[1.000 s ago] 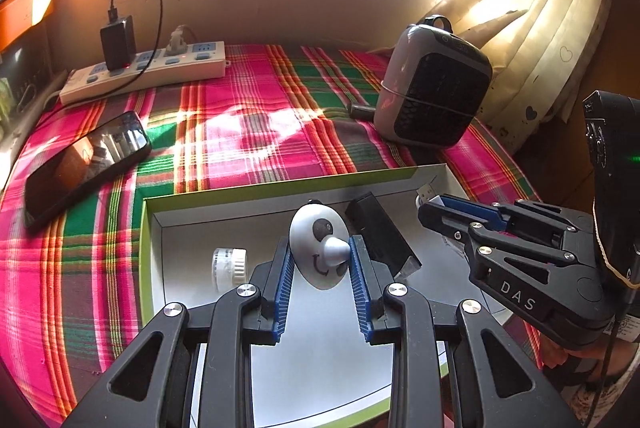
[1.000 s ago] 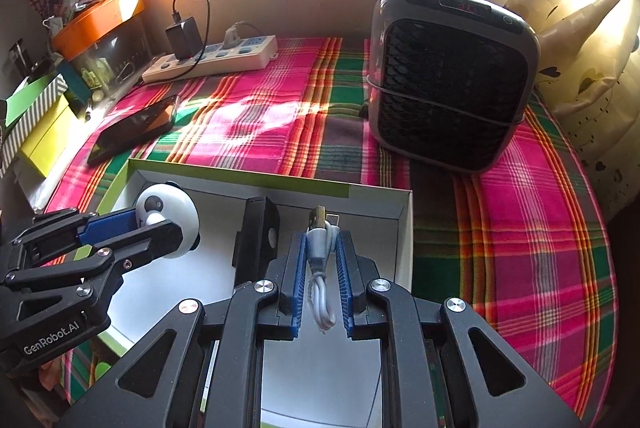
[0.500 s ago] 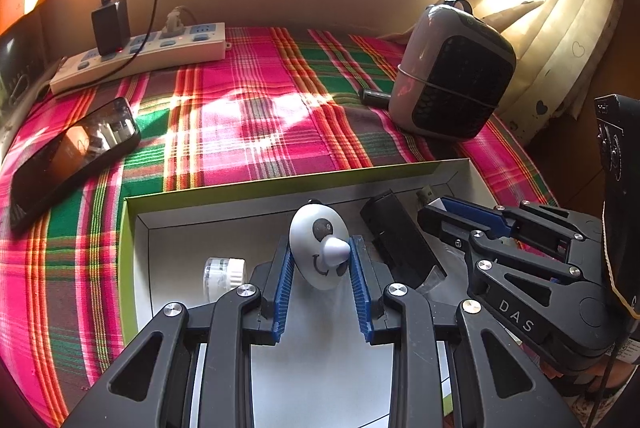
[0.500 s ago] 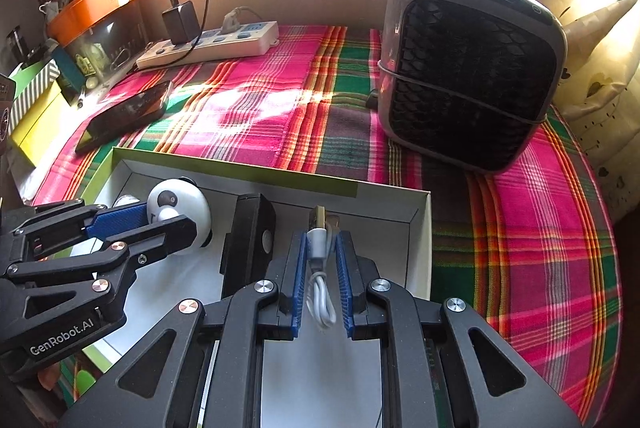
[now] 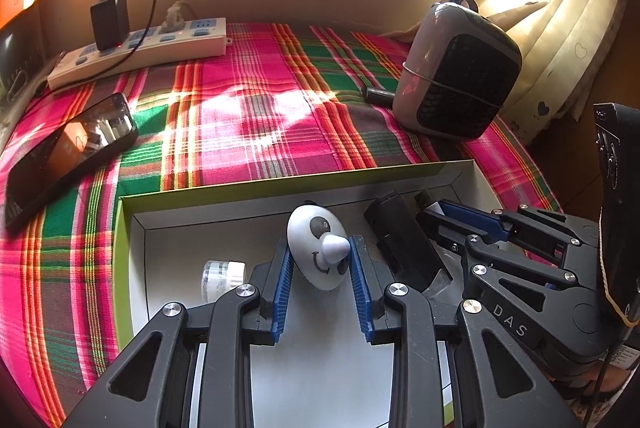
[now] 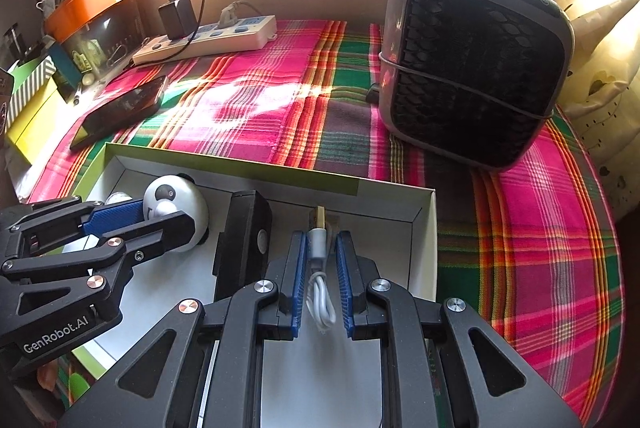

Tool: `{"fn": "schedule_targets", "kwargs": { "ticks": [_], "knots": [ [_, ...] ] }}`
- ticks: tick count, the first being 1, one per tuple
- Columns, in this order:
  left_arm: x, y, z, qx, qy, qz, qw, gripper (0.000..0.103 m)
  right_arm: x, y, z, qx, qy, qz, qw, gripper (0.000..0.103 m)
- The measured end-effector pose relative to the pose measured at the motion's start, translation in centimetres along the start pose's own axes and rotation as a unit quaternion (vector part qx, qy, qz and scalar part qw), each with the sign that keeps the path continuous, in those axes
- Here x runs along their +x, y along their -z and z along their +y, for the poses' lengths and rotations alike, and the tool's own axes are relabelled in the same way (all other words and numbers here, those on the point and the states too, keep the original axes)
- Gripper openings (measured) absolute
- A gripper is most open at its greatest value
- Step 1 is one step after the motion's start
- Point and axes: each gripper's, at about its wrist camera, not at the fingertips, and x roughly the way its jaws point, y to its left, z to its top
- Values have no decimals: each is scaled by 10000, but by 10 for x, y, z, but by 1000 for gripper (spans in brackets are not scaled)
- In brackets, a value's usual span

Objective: Organize objects
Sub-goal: 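Open left gripper to drop toy in box while right gripper releases cable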

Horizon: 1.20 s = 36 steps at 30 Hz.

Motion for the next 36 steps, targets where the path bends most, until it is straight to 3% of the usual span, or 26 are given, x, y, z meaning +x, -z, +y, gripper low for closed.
{"fn": "schedule_targets", "kwargs": {
  "ticks": [13, 36],
  "knots": [
    [3, 1, 2, -7, -156, 49, 9999, 35, 0, 0, 1, 53, 51, -6, 10000, 17],
    [-16, 4, 1, 17, -239, -140, 9996, 39, -19, 3, 0, 165, 82, -229, 9996, 28]
  ]
}}
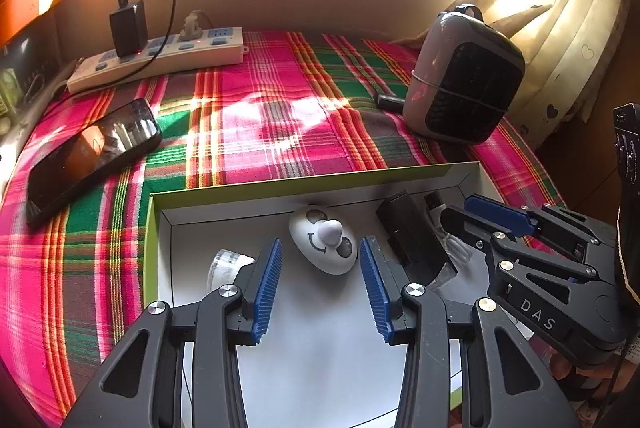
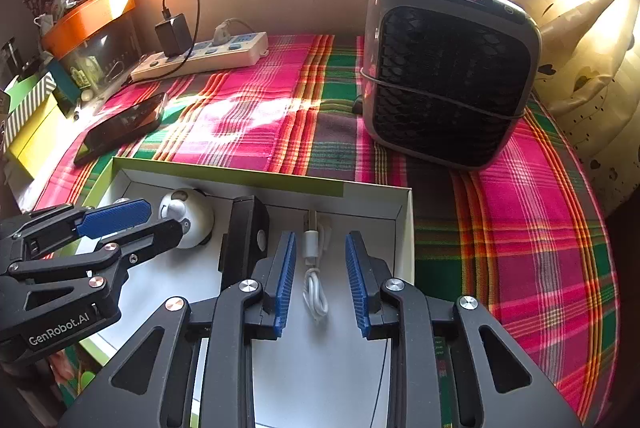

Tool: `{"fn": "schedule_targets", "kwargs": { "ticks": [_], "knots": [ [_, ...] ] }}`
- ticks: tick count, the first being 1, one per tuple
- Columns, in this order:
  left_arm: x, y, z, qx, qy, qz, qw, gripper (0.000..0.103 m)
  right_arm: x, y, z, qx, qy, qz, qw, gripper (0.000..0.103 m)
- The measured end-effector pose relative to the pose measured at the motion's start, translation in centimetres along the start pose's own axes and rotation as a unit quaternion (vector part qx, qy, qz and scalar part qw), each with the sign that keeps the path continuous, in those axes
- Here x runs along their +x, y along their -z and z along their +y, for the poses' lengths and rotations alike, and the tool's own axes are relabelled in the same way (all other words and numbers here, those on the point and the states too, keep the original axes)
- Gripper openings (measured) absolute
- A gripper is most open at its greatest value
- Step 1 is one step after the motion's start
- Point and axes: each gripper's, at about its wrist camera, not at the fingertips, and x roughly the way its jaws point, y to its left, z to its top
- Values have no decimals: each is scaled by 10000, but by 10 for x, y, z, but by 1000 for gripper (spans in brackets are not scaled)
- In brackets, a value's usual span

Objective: Organize objects
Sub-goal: 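Open left gripper to drop toy in box while right gripper releases cable, then withdraw both grippers from the box toward the remaining items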

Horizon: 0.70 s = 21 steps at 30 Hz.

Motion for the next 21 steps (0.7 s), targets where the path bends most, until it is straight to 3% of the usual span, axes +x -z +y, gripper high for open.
{"fn": "schedule_targets", "kwargs": {
  "ticks": [21],
  "knots": [
    [-58, 30, 5, -17, -66, -399, 9992, 41, -55, 28, 6, 25, -47, -411, 9991, 30]
  ]
}}
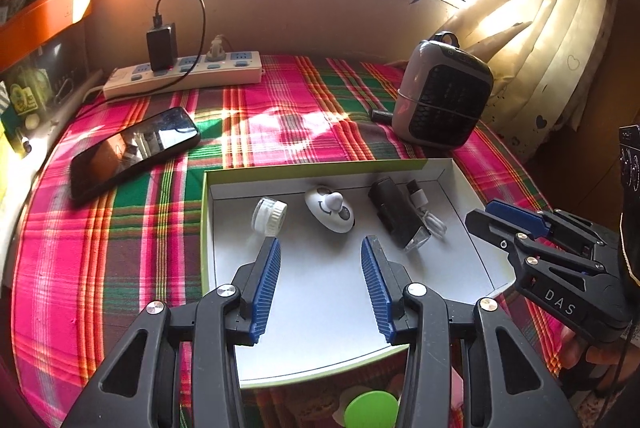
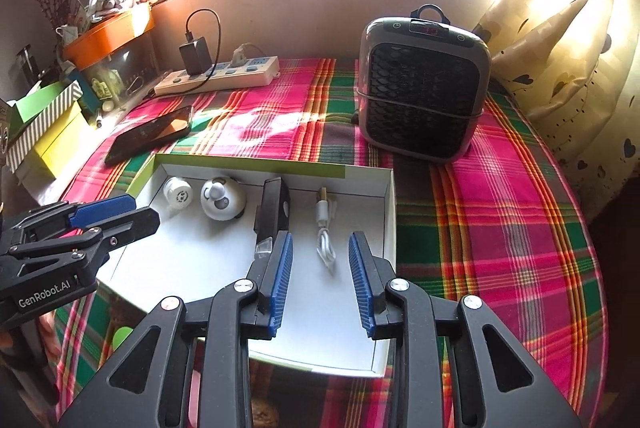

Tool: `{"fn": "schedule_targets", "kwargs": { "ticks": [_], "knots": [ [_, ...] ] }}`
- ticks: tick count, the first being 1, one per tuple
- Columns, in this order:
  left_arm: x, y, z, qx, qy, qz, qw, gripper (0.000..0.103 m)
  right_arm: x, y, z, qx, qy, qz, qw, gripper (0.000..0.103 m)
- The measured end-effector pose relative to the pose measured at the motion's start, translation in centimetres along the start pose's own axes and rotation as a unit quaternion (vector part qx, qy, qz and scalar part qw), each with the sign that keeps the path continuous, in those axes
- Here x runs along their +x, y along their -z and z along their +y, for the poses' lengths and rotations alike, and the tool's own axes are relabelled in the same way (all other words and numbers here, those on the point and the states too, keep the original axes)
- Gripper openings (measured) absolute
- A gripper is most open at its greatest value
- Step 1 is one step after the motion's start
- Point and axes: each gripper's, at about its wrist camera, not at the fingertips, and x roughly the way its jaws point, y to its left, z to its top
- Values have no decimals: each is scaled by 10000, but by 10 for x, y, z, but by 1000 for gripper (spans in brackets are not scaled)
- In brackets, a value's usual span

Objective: Organize objects
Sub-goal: 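Withdraw both grippers from the box toward the remaining items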

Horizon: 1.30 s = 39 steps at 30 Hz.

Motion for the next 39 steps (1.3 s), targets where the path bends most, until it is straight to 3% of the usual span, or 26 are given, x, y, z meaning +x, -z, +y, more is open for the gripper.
{"fn": "schedule_targets", "kwargs": {
  "ticks": [20, 39],
  "knots": [
    [-49, 46, 11, -86, -72, -269, 9996, 41, -40, 49, 6, -107, 17, -201, 9997, 31],
    [-50, 88, 20, -345, 176, -27, 9992, 41, -37, 85, 16, -122, -276, 2, 9995, 37]
  ]
}}
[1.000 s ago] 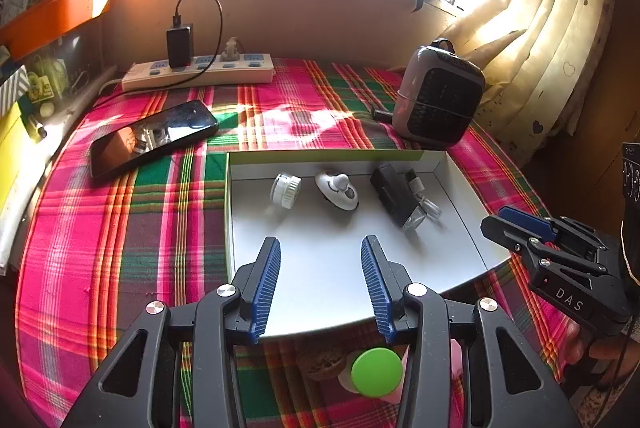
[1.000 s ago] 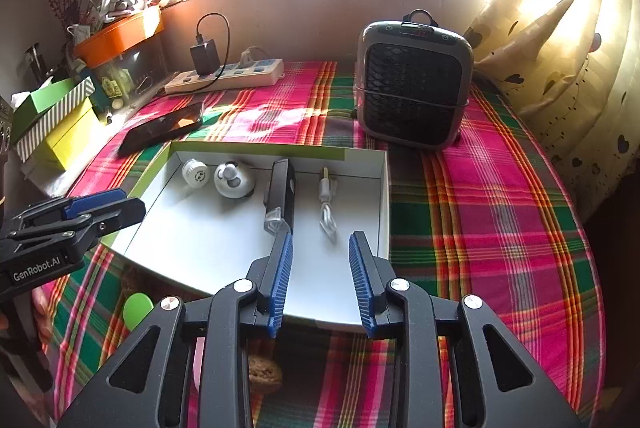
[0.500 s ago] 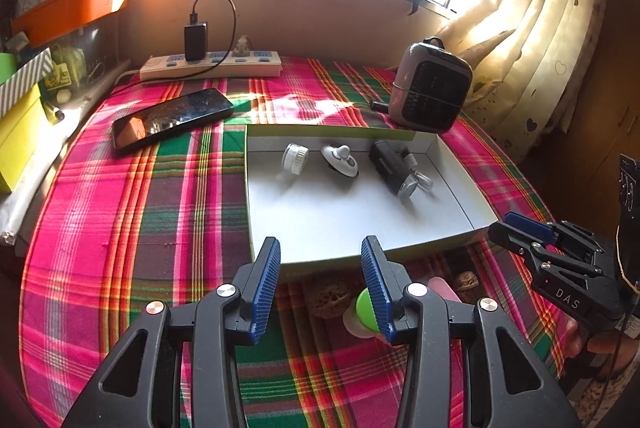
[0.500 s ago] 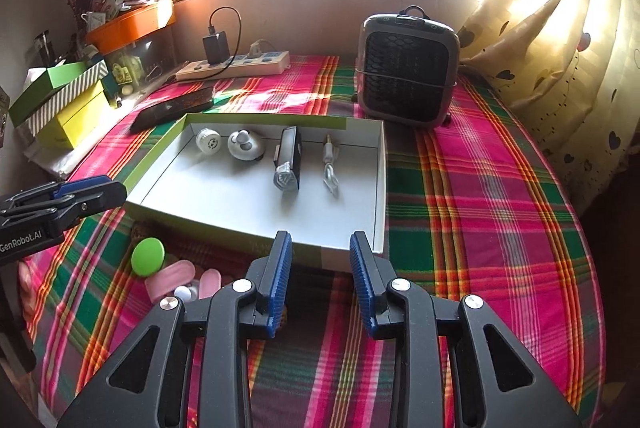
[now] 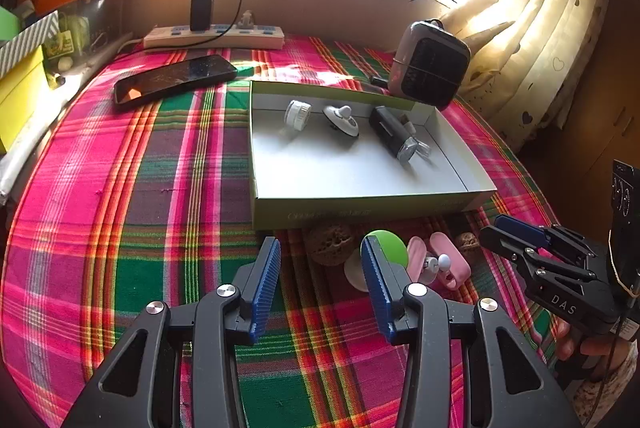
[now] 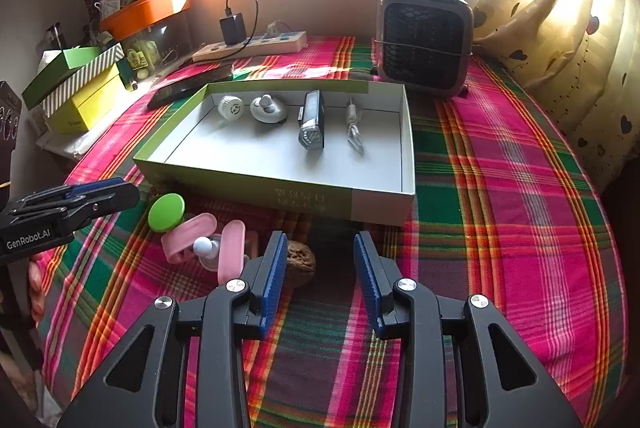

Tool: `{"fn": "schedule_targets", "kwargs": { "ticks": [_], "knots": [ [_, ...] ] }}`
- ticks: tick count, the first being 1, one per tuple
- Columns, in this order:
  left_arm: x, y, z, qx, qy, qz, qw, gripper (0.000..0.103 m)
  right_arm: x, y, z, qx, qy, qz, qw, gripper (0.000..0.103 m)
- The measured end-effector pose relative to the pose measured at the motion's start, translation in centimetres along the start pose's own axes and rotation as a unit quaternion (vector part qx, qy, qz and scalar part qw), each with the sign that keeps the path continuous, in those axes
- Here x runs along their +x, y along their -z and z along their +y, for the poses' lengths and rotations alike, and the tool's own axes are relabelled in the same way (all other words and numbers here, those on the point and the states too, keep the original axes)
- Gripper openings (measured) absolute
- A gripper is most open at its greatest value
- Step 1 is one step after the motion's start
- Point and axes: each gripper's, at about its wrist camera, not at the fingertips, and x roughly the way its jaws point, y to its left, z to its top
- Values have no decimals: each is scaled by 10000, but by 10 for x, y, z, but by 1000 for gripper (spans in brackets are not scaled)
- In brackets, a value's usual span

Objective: Organize objects
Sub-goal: 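Withdraw both grippers from the box toward the remaining items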

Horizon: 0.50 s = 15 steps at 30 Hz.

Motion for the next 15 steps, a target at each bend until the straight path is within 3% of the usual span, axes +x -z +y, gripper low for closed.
{"fn": "schedule_targets", "kwargs": {
  "ticks": [15],
  "knots": [
    [11, 7, 12, -228, 99, 176, 9995, 41, 18, 4, 10, -132, -32, 268, 9995, 41]
  ]
}}
